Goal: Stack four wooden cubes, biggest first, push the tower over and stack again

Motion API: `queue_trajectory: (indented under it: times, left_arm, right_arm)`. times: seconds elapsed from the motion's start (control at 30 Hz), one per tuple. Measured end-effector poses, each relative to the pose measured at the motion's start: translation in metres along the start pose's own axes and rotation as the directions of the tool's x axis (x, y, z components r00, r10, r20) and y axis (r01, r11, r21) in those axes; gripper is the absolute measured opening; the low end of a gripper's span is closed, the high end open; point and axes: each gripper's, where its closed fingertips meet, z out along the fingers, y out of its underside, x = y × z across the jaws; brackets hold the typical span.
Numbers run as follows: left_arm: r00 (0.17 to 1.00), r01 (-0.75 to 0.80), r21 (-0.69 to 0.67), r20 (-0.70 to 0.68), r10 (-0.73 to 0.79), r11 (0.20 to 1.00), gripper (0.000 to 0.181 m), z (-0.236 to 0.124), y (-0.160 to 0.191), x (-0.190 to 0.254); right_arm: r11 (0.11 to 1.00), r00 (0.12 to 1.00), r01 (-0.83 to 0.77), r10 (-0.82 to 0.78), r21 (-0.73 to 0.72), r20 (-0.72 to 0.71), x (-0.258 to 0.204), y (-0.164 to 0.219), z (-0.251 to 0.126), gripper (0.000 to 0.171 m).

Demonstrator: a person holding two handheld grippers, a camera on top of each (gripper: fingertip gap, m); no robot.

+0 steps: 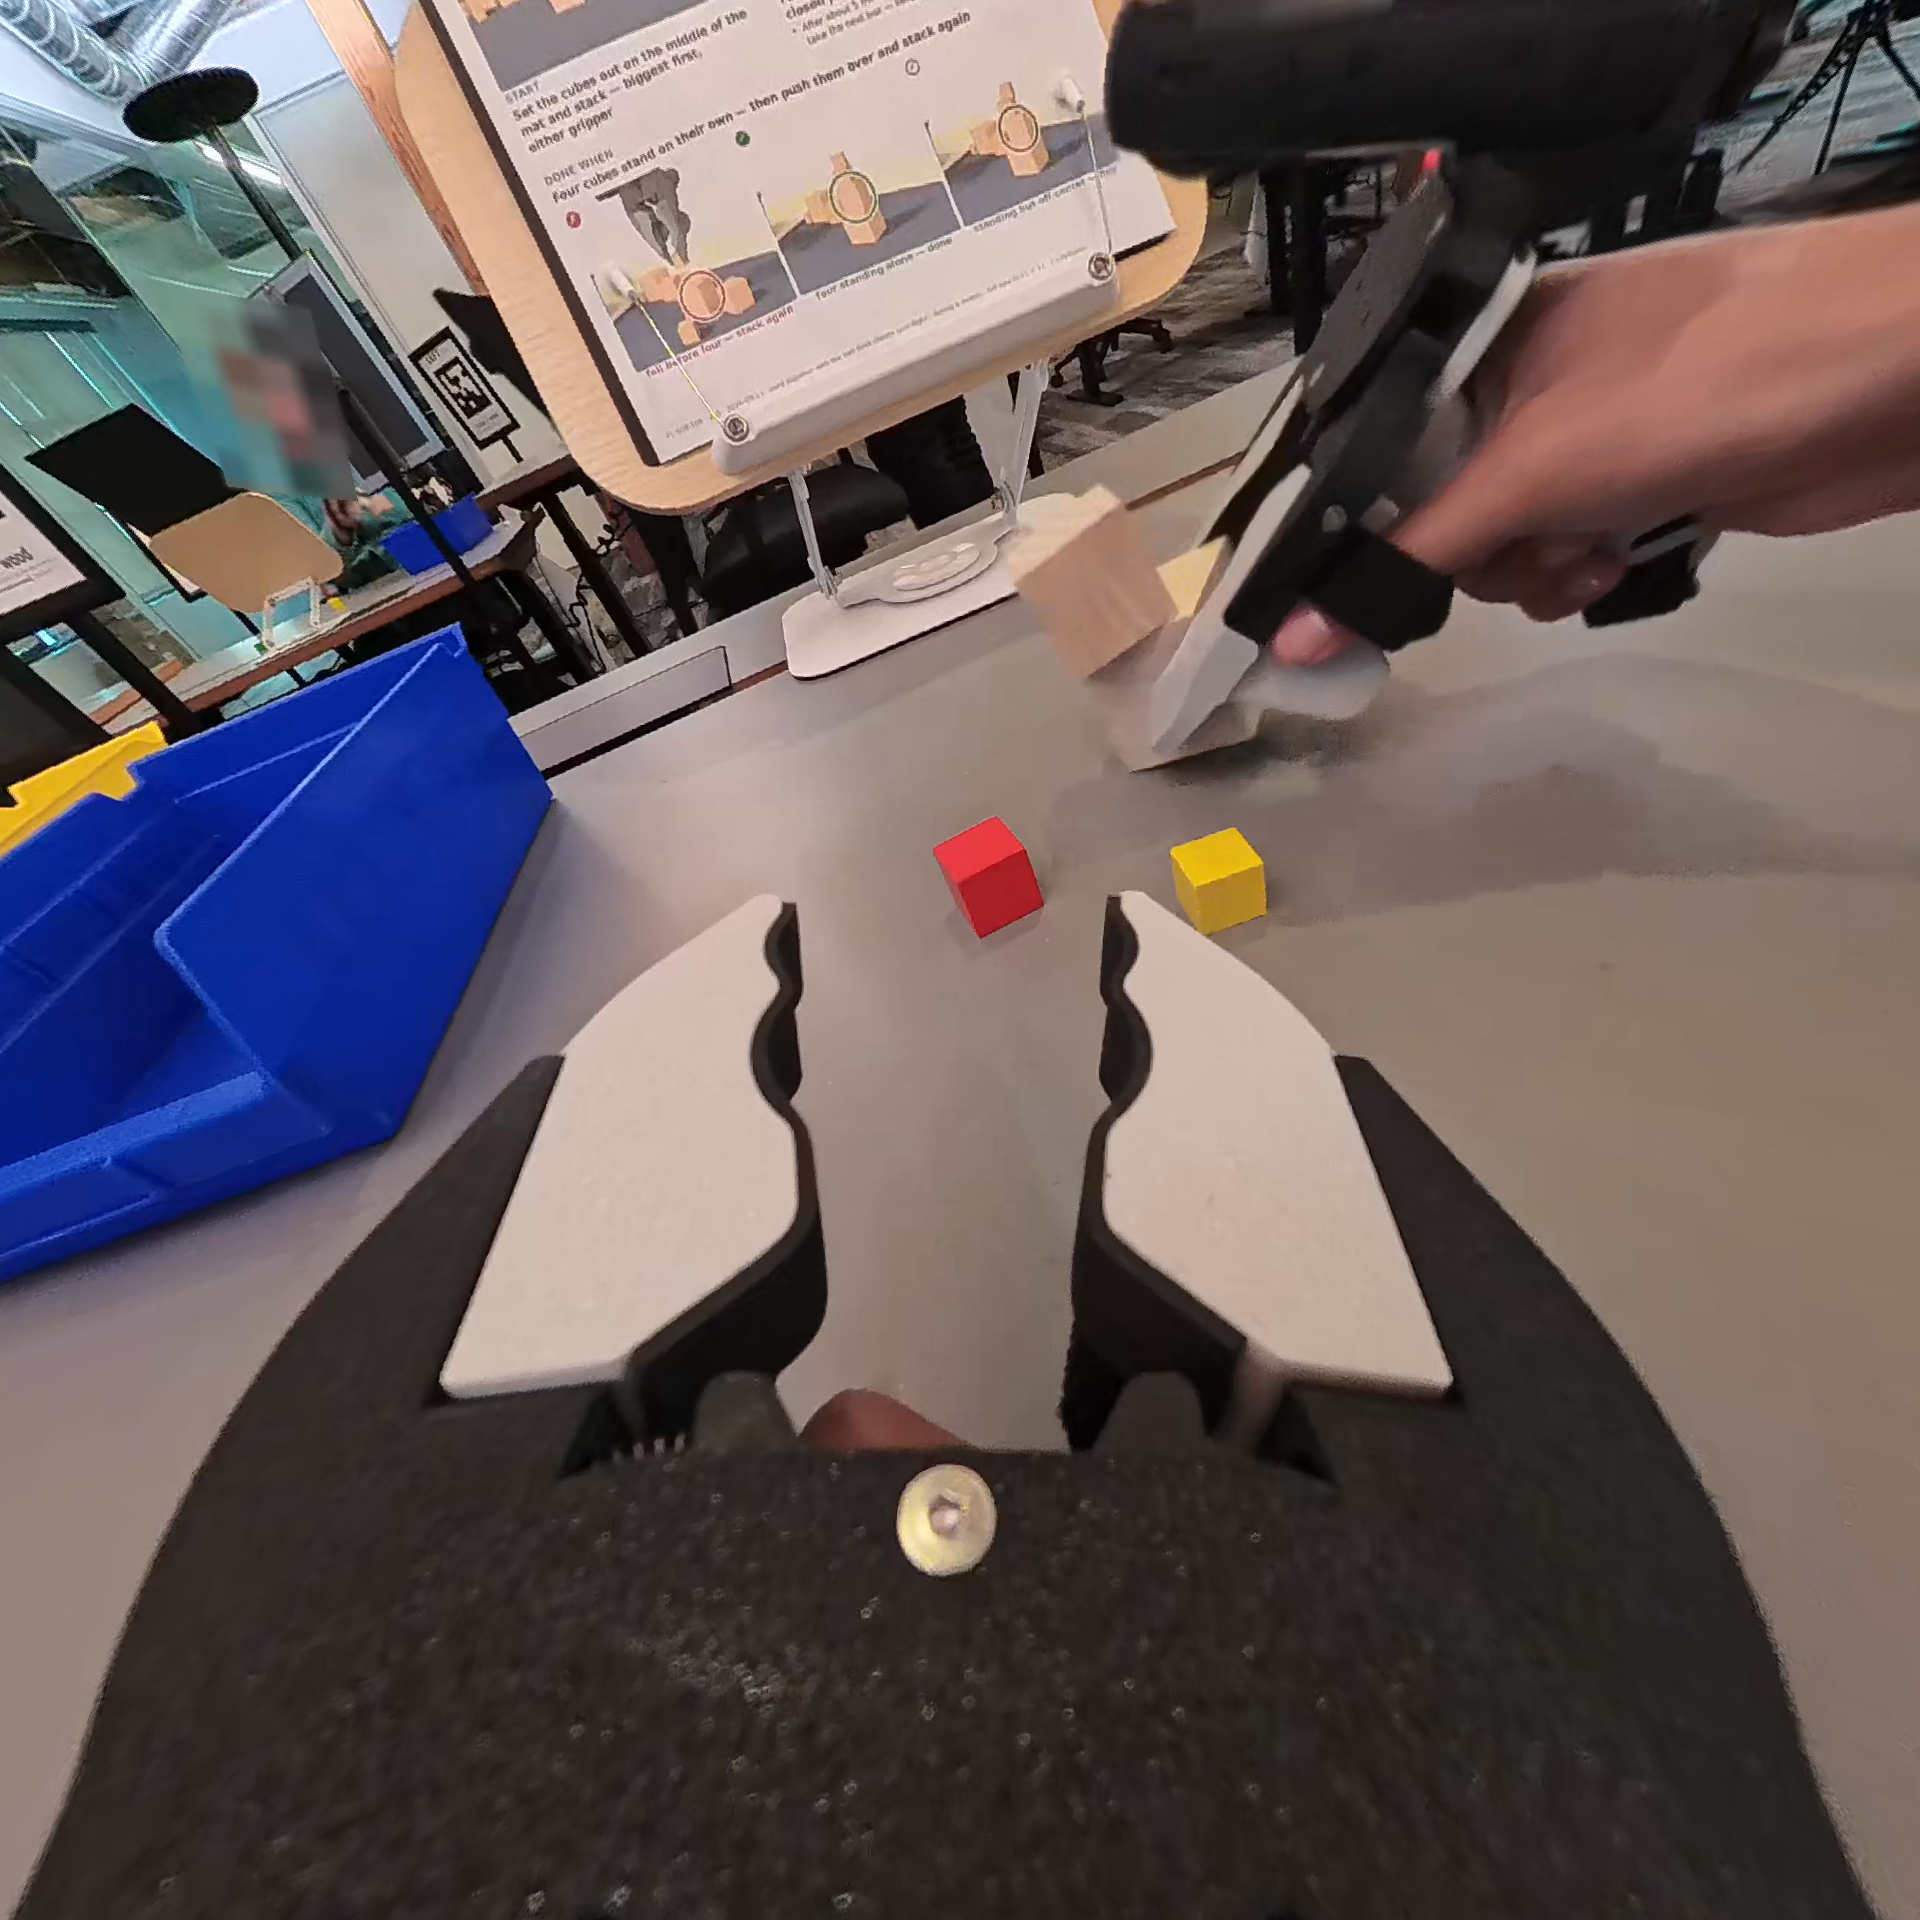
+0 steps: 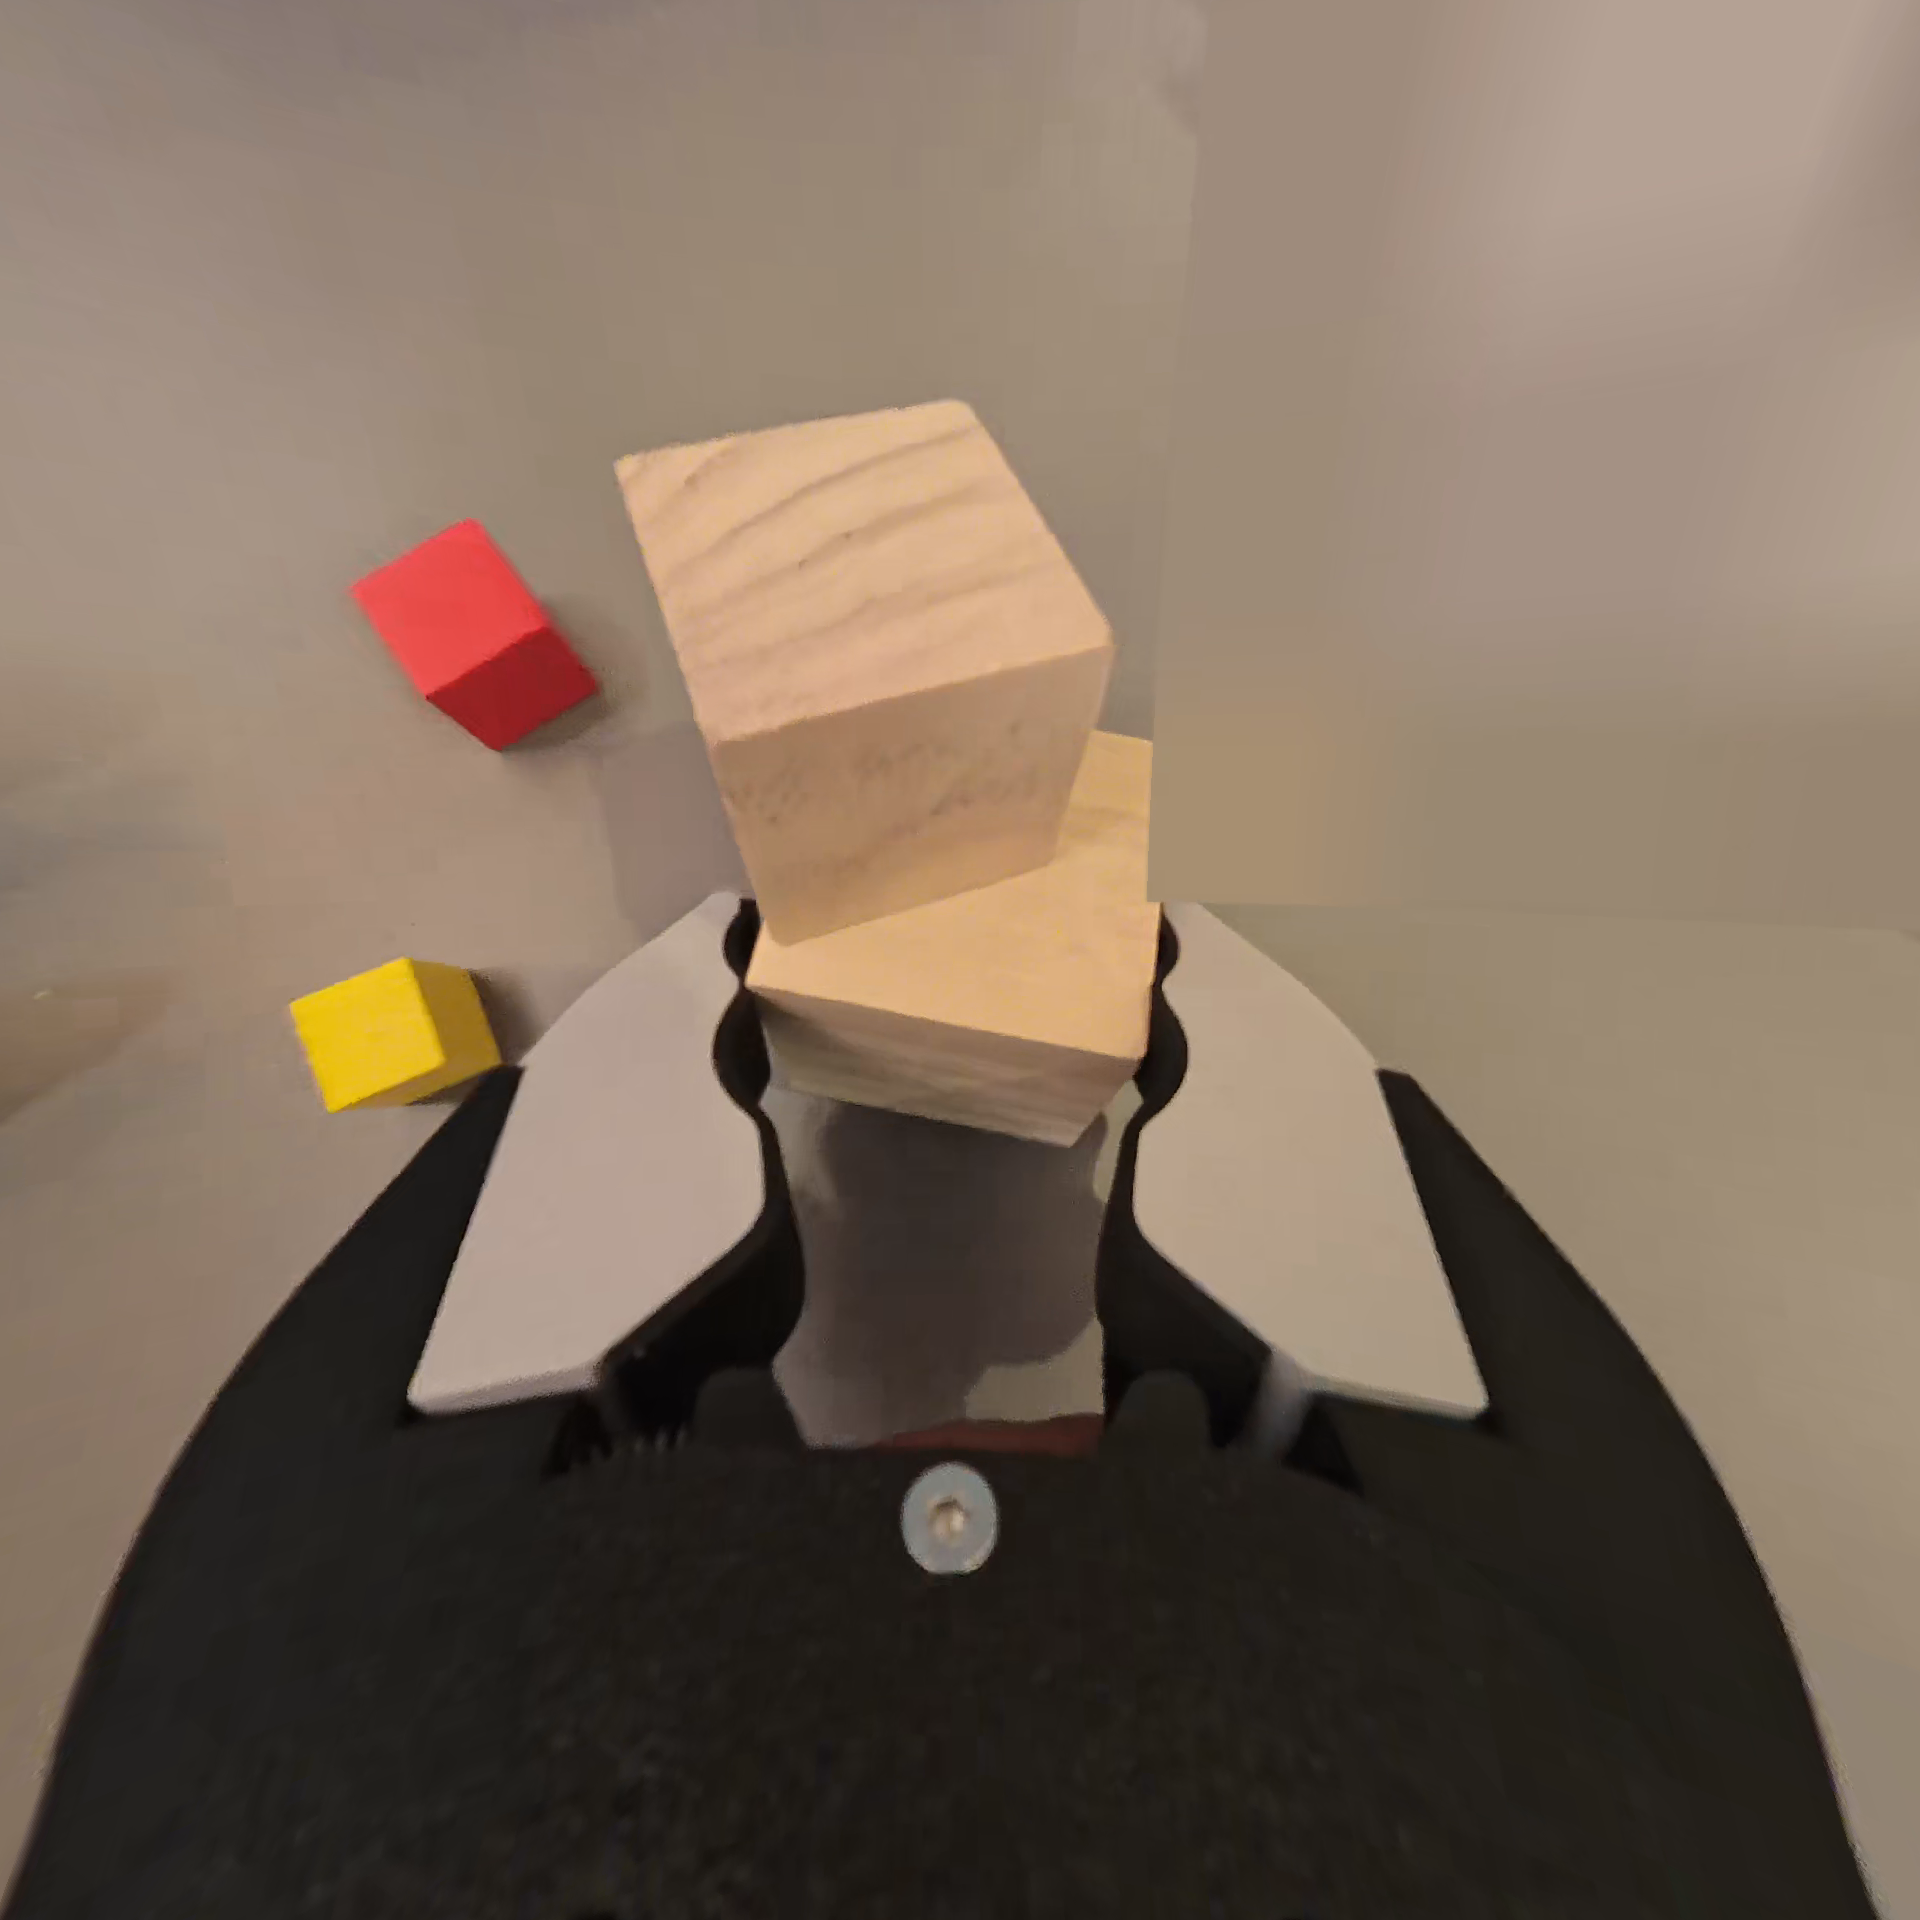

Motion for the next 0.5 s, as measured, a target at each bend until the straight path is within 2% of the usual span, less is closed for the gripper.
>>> queue_trajectory:
  times: [0.23, 0.3, 0.33, 0.43, 0.5]
  left_arm:
    - [1.0, -0.02, 0.003, 0.004, 0.02, 1.0, 0.054, 0.0, 0.0, 0.002]
    - [1.0, -0.023, 0.003, 0.003, 0.023, 1.0, 0.054, 0.0, 0.0, 0.002]
    - [1.0, -0.024, 0.003, 0.004, 0.024, 1.0, 0.054, 0.0, 0.0, 0.002]
    - [1.0, -0.025, 0.005, 0.005, 0.025, 1.0, 0.054, 0.0, -0.001, 0.002]
    - [1.0, -0.027, 0.006, 0.005, 0.027, 1.0, 0.054, 0.0, -0.001, 0.002]
  right_arm:
    - [0.993, 0.983, 0.11, -0.115, 0.044, 0.141, -0.009, -0.007, 0.018, 0.071]
    - [0.989, 0.981, 0.143, -0.148, 0.044, 0.127, -0.007, -0.005, 0.013, 0.074]
    - [0.988, 0.981, 0.142, -0.148, 0.056, 0.122, -0.008, -0.005, 0.006, 0.084]
    - [0.975, 0.984, 0.159, -0.169, 0.156, 0.055, -0.018, -0.013, -0.023, 0.088]
    - [0.942, 0.972, 0.236, -0.234, 0.239, -0.039, -0.023, -0.028, -0.041, 0.085]
